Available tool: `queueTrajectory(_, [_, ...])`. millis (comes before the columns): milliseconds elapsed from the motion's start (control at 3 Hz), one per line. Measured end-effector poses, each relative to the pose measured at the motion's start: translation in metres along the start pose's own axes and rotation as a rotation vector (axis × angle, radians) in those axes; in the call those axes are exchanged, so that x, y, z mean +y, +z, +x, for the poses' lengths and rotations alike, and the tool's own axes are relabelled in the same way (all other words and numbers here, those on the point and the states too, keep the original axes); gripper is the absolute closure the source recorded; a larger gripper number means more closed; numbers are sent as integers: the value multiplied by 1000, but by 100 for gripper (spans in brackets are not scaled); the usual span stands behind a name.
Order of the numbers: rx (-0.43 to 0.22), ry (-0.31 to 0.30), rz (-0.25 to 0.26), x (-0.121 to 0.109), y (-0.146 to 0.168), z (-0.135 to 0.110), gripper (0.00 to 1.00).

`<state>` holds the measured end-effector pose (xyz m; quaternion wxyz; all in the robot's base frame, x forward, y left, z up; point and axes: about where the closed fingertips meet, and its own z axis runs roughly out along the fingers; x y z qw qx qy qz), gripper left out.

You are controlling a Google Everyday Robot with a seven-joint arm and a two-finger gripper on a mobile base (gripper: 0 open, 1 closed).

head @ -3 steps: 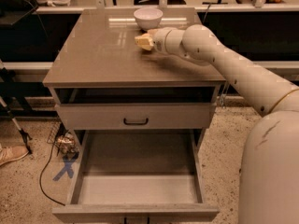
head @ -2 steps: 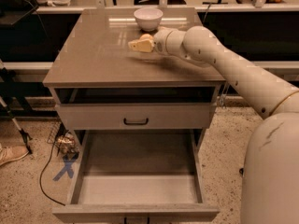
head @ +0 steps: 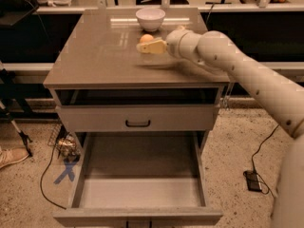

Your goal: Pick orange from middle drawer and place on counter

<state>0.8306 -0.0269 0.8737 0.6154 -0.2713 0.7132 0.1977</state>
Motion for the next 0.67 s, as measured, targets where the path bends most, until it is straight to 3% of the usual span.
queueTrajectory(333, [-45,19,133,-29,-64,-3,0])
queueTrajectory(667, [-89,43,230,-48,-111,-1,0])
